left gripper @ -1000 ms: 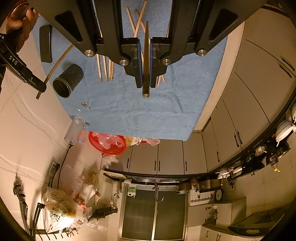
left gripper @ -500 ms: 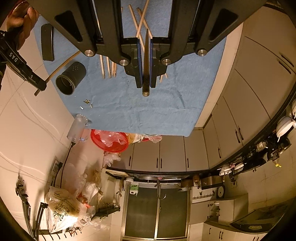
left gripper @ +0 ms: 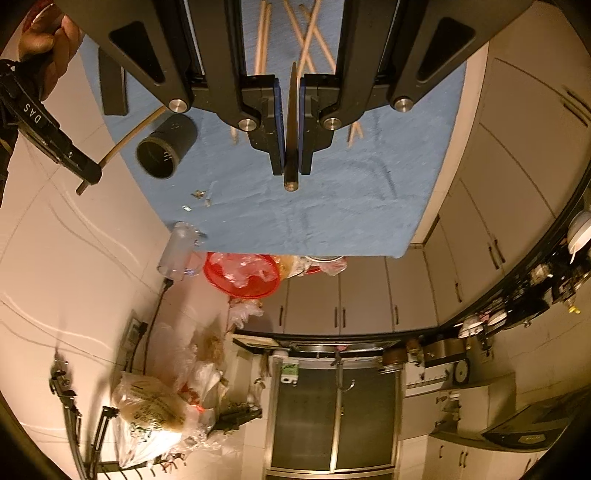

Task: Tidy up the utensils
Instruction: 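Lift the chopstick and carry it over the black utensil cup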

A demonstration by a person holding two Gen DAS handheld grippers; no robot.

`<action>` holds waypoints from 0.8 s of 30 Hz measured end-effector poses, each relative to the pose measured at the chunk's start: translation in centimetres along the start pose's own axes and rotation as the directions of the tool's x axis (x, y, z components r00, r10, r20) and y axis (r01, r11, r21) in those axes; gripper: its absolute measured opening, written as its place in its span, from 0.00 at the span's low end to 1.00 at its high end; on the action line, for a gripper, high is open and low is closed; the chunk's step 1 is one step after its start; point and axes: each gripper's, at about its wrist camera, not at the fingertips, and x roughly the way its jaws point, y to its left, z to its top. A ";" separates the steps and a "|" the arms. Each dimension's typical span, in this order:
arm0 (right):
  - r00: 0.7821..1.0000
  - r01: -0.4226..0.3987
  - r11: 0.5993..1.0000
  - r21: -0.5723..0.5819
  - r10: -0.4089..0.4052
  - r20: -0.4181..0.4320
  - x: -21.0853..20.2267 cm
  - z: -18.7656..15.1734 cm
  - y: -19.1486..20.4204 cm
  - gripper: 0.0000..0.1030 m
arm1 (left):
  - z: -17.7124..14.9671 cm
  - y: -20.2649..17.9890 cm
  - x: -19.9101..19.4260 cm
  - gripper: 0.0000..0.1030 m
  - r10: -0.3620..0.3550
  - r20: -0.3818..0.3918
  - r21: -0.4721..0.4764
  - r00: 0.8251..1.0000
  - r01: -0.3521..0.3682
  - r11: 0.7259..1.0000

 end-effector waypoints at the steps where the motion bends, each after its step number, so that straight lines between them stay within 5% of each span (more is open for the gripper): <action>1: 1.000 0.004 1.000 0.000 -0.004 0.012 -0.4 0.4 -0.1 0.08 | 0.2 -0.3 0.0 0.07 -0.007 0.003 0.005 1.000 0.007 1.000; 15: 0.982 0.053 0.997 0.057 -0.063 0.180 -6.1 6.6 -4.1 0.08 | 5.6 -8.9 -1.0 0.07 -0.137 0.059 0.082 0.989 0.132 0.988; 24: 0.973 0.074 0.993 0.087 -0.091 0.210 -5.8 9.6 -7.3 0.08 | 7.7 -13.6 -0.7 0.07 -0.207 0.078 0.103 0.975 0.199 0.975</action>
